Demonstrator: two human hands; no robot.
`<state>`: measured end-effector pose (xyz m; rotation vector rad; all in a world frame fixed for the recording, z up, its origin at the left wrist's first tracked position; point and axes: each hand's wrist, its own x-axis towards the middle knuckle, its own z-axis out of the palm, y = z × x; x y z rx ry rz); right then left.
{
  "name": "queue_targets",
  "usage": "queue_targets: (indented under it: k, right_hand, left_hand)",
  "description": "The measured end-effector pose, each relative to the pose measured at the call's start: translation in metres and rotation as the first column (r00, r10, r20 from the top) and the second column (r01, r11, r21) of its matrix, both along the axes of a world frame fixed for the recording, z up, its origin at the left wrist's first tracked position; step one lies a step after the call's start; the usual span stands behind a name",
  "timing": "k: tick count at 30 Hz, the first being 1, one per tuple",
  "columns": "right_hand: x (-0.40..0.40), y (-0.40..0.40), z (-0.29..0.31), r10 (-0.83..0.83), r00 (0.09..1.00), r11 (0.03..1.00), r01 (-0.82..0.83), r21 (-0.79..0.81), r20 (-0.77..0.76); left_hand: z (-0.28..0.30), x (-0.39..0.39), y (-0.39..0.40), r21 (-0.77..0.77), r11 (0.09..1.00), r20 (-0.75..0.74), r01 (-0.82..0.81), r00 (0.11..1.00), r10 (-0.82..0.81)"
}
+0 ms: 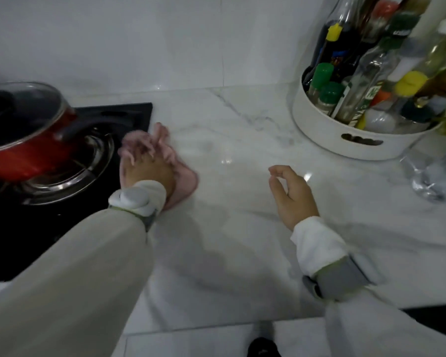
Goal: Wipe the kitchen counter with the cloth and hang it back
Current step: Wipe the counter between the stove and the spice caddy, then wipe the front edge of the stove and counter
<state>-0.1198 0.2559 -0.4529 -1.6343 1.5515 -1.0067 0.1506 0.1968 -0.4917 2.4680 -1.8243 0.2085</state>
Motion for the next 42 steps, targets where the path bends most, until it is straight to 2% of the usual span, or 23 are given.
queue_targets:
  k: [2, 5, 6, 8, 9, 12, 15, 16, 17, 18, 19, 20, 21, 22, 23, 27, 30, 32, 36, 39, 42]
  right_hand:
    - [0.019, 0.023, -0.006, 0.005, 1.000, 1.000, -0.005, 0.005, -0.020]
    - [0.050, 0.060, -0.016, 0.004, 1.000, 1.000, -0.004, 0.012, -0.005]
    - [0.059, 0.071, -0.018, 0.004, 1.000, 1.000, -0.004, 0.014, 0.001]
    - [0.076, 0.090, -0.022, 0.001, 1.000, 1.000, -0.001, 0.010, -0.020]
    - [0.085, 0.099, -0.022, -0.004, 0.999, 1.000, 0.005, 0.011, -0.034]
    - [0.101, 0.108, -0.015, -0.034, 0.999, 0.999, 0.032, -0.033, -0.043]
    - [0.116, 0.122, -0.010, -0.017, 0.997, 0.997, 0.011, -0.082, -0.069]
    - [0.119, 0.127, -0.009, -0.024, 0.995, 0.996, 0.015, -0.089, -0.098]
    - [0.119, 0.129, -0.010, -0.039, 0.990, 0.995, 0.027, -0.094, -0.134]
    - [0.122, 0.128, -0.010, -0.050, 0.984, 0.995, 0.034, -0.094, -0.169]
    - [0.124, 0.128, -0.011, -0.055, 0.977, 0.995, 0.037, -0.091, -0.207]
    - [0.128, 0.127, -0.012, -0.050, 0.969, 0.996, 0.031, -0.081, -0.243]
    - [0.132, 0.125, -0.013, -0.040, 0.961, 0.997, 0.021, -0.071, -0.275]
    - [0.137, 0.124, -0.014, -0.028, 0.953, 0.998, 0.010, -0.064, -0.302]
    - [0.141, 0.124, -0.016, -0.022, 0.947, 0.998, 0.003, -0.059, -0.320]
    - [0.149, 0.133, -0.029, -0.048, 0.946, 0.993, 0.012, -0.114, -0.320]
    - [0.153, 0.134, -0.033, -0.004, 0.935, 0.987, -0.054, -0.155, -0.354]
    - [0.150, 0.131, -0.033, 0.003, 0.919, 0.980, -0.081, -0.180, -0.394]
    - [0.152, 0.134, -0.033, 0.034, 0.857, 0.971, -0.149, -0.185, -0.513]
    - [0.152, 0.134, -0.034, 0.103, 0.783, 0.966, -0.226, -0.125, -0.614]
    - [0.153, 0.130, -0.035, 0.144, 0.731, 0.966, -0.249, -0.065, -0.668]
  left_hand:
    - [-0.001, 0.001, 0.035, 0.031, 0.999, -0.056, -0.023, 0.998, 0.024]
    - [0.003, -0.044, 0.100, 0.091, 0.991, -0.166, -0.101, 0.979, 0.115]
    - [0.003, -0.062, 0.123, 0.116, 0.991, -0.194, -0.062, 0.977, 0.084]
    - [0.002, -0.080, 0.164, 0.170, 0.975, -0.247, 0.146, 0.964, -0.101]
    - [0.002, -0.075, 0.180, 0.149, 0.957, -0.304, 0.249, 0.932, -0.195]
    - [0.015, -0.038, 0.204, -0.097, 0.907, -0.446, 0.409, 0.797, -0.407]
    - [0.052, 0.015, 0.218, -0.394, 0.865, -0.590, 0.311, 0.636, -0.497]
    - [0.063, 0.035, 0.220, -0.434, 0.870, -0.605, 0.235, 0.640, -0.475]
    - [0.069, 0.056, 0.217, -0.461, 0.879, -0.594, 0.120, 0.694, -0.406]
    - [0.067, 0.082, 0.210, -0.423, 0.906, -0.558, -0.008, 0.791, -0.253]
    - [0.061, 0.106, 0.202, -0.303, 0.938, -0.529, -0.167, 0.849, -0.020]
    - [0.053, 0.124, 0.196, -0.096, 0.943, -0.468, -0.319, 0.850, 0.240]
    - [0.045, 0.132, 0.193, 0.102, 0.906, -0.355, -0.412, 0.835, 0.420]
    - [0.035, 0.131, 0.189, 0.202, 0.886, -0.266, -0.417, 0.848, 0.459]
    - [0.027, 0.122, 0.184, 0.229, 0.897, -0.219, -0.379, 0.877, 0.427]
    - [0.015, 0.048, 0.171, 0.108, 0.990, -0.171, -0.086, 0.980, 0.104]
    - [0.010, 0.007, 0.185, 0.172, 0.955, -0.142, 0.241, 0.966, -0.218]
    - [0.007, 0.007, 0.195, 0.183, 0.924, -0.163, 0.336, 0.937, -0.309]
    - [0.007, 0.068, 0.205, 0.137, 0.956, -0.168, 0.259, 0.957, -0.235]
    - [0.007, 0.136, 0.207, 0.137, 0.991, -0.150, -0.006, 0.988, 0.027]
    - [0.007, 0.159, 0.204, 0.096, 0.942, -0.225, -0.322, 0.915, 0.336]
